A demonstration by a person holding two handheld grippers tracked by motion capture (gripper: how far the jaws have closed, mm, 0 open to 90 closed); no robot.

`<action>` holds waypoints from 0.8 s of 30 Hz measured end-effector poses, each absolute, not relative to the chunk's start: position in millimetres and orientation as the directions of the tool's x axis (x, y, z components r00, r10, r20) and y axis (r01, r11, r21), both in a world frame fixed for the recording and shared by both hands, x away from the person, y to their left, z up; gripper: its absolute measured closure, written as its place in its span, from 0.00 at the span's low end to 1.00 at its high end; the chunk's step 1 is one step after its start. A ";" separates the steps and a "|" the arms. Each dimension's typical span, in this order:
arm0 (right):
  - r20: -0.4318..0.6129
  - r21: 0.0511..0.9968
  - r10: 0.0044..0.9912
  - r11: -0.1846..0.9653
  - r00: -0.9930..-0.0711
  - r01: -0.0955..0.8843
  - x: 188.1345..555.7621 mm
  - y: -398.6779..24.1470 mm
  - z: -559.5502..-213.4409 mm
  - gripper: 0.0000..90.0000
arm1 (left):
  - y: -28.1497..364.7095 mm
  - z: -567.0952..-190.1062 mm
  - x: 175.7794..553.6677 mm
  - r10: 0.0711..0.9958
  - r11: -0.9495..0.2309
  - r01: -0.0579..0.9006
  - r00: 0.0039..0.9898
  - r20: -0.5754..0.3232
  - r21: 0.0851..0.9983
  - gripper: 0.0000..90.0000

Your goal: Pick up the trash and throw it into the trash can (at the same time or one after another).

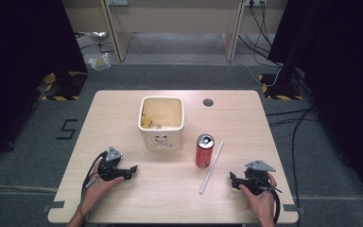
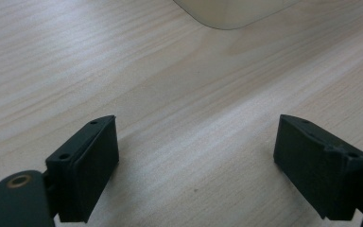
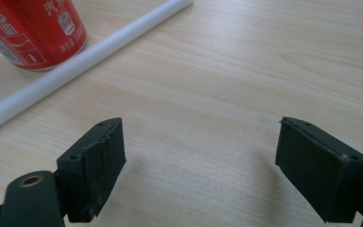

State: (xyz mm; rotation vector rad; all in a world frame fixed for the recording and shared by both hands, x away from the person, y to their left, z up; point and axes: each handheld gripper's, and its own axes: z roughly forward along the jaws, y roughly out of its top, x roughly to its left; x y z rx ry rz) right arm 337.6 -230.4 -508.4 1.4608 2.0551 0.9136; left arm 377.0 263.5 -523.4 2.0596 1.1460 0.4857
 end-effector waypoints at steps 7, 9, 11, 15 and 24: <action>0.008 0.753 0.935 0.227 -0.354 0.617 336.0 -225.2 -501.2 0.18 | 263.5 -523.4 377.0 0.845 -0.347 0.574 0.534 -0.018 0.741 0.15; 0.009 0.755 0.933 0.230 -0.360 0.614 335.5 -223.0 -498.7 0.18 | 263.5 -523.4 377.0 0.845 -0.347 0.575 0.534 -0.019 0.741 0.15; 0.004 0.759 0.929 0.238 -0.370 0.605 335.4 -221.1 -496.1 0.18 | 263.5 -523.4 377.0 0.845 -0.347 0.574 0.534 -0.018 0.741 0.15; 0.003 0.762 0.924 0.246 -0.383 0.600 334.9 -217.1 -492.1 0.18 | 263.5 -523.4 377.0 0.845 -0.347 0.574 0.534 -0.018 0.741 0.15; -0.010 0.775 0.903 0.279 -0.430 0.568 335.5 -203.1 -479.5 0.18 | 263.5 -523.4 377.0 0.845 -0.347 0.574 0.534 -0.018 0.741 0.15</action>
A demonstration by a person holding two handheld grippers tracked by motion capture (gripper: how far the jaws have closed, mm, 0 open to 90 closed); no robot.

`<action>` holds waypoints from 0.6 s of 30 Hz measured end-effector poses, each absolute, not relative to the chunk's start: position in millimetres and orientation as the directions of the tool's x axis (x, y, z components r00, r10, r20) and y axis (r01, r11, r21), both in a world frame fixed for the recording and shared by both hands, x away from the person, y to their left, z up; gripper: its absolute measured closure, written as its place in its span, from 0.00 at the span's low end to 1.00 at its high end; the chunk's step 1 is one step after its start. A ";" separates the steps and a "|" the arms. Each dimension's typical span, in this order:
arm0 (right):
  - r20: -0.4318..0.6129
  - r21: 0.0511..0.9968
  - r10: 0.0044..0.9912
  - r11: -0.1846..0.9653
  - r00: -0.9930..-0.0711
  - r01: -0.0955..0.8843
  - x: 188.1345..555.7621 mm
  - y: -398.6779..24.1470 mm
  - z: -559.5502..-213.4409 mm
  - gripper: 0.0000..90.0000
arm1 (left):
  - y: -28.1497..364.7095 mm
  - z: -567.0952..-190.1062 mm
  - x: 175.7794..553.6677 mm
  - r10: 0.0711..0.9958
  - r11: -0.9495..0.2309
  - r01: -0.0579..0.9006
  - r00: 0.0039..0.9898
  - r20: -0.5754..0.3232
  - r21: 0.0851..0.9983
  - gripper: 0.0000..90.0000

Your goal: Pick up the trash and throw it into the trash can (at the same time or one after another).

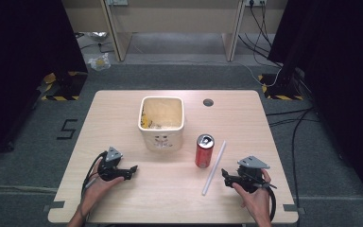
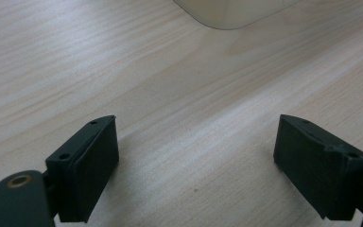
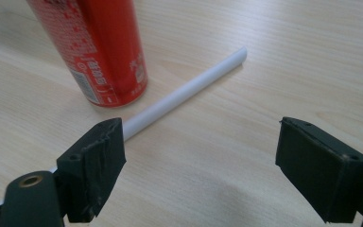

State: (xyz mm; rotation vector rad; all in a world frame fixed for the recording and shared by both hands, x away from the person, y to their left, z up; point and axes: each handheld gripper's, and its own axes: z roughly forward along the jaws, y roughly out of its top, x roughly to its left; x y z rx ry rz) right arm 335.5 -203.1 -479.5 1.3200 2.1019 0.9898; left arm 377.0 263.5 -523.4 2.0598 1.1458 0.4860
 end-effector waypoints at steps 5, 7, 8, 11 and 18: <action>-0.012 0.775 0.896 0.288 -0.443 0.562 337.2 -195.6 -476.3 0.18 | 263.5 -523.4 377.0 0.845 -0.347 0.574 0.534 -0.018 0.742 0.15; -0.010 0.772 0.894 0.291 -0.447 0.565 339.0 -191.6 -476.1 0.19 | 263.5 -523.4 377.0 0.845 -0.347 0.574 0.534 -0.018 0.741 0.15; -0.015 0.772 0.894 0.294 -0.447 0.563 340.4 -189.3 -476.5 0.19 | 263.5 -523.4 377.0 0.845 -0.347 0.574 0.534 -0.018 0.741 0.15; -0.016 0.769 0.896 0.294 -0.443 0.568 344.5 -181.3 -478.1 0.19 | 263.5 -523.4 377.0 0.845 -0.347 0.574 0.534 -0.019 0.742 0.15; -0.013 0.750 0.898 0.300 -0.440 0.590 354.9 -163.7 -487.2 0.20 | 263.5 -523.4 377.0 0.845 -0.347 0.574 0.534 -0.019 0.741 0.15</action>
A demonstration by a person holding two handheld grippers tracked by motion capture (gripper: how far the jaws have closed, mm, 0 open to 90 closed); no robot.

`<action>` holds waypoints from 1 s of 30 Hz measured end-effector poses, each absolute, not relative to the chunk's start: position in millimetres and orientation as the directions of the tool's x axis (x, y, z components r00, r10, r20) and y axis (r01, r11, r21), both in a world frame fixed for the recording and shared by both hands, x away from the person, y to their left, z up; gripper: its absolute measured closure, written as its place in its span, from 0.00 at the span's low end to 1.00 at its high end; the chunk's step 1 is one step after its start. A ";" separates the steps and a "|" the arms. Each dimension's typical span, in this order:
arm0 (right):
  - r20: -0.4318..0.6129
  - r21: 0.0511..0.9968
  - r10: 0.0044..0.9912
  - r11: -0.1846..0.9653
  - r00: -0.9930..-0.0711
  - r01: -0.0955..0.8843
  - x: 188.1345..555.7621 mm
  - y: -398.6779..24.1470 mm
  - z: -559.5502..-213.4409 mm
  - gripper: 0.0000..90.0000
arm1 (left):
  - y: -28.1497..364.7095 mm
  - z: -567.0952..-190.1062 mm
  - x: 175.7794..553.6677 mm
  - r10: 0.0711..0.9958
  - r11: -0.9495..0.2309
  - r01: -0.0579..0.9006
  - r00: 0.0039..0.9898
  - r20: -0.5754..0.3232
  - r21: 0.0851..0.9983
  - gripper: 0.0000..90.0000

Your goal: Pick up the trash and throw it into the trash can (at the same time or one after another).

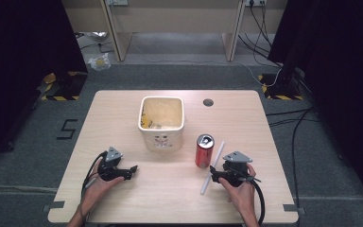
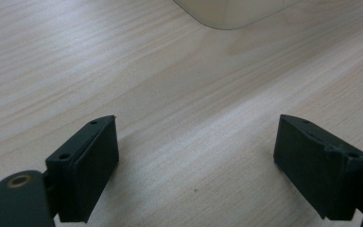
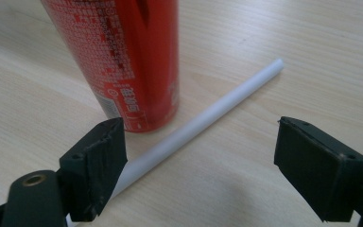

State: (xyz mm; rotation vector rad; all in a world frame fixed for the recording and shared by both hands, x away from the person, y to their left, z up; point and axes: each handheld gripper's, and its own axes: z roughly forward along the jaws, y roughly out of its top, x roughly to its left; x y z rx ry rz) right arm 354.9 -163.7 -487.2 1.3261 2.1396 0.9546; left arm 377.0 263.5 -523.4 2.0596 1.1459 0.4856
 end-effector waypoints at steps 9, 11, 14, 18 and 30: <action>-0.034 0.721 0.898 0.326 -0.439 0.612 362.7 -152.2 -500.2 0.20 | 263.5 -523.4 376.9 0.845 -0.346 0.575 0.534 -0.019 0.741 0.15; -0.049 0.710 0.895 0.344 -0.444 0.615 363.0 -150.7 -502.9 0.23 | 263.5 -523.4 377.0 0.845 -0.347 0.575 0.534 -0.018 0.741 0.15; -0.059 0.701 0.899 0.348 -0.434 0.623 363.9 -151.4 -504.9 0.27 | 263.5 -523.4 376.9 0.845 -0.347 0.575 0.534 -0.019 0.741 0.15; -0.067 0.699 0.898 0.353 -0.434 0.622 364.8 -154.2 -505.0 0.32 | 263.5 -523.4 377.0 0.845 -0.347 0.575 0.534 -0.019 0.741 0.15; -0.008 0.702 0.908 0.304 -0.420 0.643 367.3 -170.7 -507.9 0.58 | 263.5 -523.4 376.9 0.845 -0.347 0.574 0.534 -0.019 0.741 0.15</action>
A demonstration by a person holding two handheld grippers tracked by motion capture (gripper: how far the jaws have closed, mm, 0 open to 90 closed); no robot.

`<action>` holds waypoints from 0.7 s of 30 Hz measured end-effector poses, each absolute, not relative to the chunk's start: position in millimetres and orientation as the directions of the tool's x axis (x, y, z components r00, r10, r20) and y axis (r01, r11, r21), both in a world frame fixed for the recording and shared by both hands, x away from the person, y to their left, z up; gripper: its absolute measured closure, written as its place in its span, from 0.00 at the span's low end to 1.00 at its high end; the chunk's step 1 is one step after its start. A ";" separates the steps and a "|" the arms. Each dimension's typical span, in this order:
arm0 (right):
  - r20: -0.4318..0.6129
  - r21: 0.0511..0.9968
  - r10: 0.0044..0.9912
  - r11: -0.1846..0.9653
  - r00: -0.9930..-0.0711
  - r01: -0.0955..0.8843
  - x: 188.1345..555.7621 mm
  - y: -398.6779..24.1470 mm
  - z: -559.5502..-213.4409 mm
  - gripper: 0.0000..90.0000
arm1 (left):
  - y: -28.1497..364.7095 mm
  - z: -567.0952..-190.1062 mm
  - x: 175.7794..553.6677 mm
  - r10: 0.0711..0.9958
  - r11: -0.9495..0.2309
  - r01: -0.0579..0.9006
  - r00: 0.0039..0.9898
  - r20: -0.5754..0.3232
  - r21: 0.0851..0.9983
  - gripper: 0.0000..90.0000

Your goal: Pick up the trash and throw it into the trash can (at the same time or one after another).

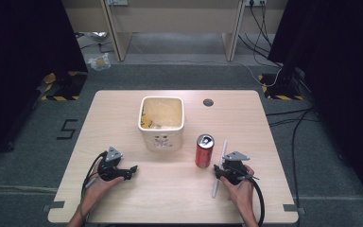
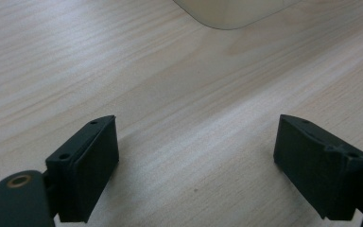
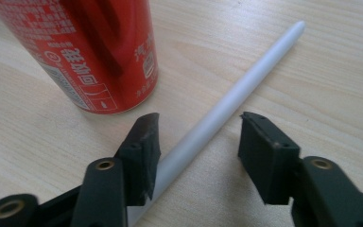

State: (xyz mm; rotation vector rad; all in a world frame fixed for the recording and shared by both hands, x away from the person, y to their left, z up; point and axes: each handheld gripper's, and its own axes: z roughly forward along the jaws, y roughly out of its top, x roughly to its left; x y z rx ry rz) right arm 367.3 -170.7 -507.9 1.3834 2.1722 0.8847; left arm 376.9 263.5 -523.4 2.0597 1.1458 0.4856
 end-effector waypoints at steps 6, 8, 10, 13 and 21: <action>0.002 0.706 0.910 0.291 -0.414 0.645 367.0 -179.0 -507.5 0.71 | 263.5 -523.4 376.9 0.845 -0.347 0.574 0.534 -0.018 0.741 0.15; 0.000 0.705 0.912 0.291 -0.410 0.647 367.1 -184.0 -507.0 0.75 | 263.5 -523.4 376.9 0.845 -0.347 0.574 0.534 -0.018 0.741 0.15; 0.002 0.705 0.913 0.289 -0.408 0.648 367.4 -186.1 -506.9 0.77 | 263.5 -523.4 377.0 0.845 -0.347 0.575 0.534 -0.018 0.741 0.15; 0.006 0.701 0.918 0.278 -0.396 0.657 366.6 -187.5 -506.3 0.73 | 263.5 -523.4 376.9 0.845 -0.347 0.575 0.534 -0.019 0.741 0.15; 0.006 0.698 0.922 0.273 -0.387 0.662 363.4 -188.5 -506.3 0.75 | 263.5 -523.4 376.9 0.845 -0.347 0.574 0.534 -0.018 0.741 0.15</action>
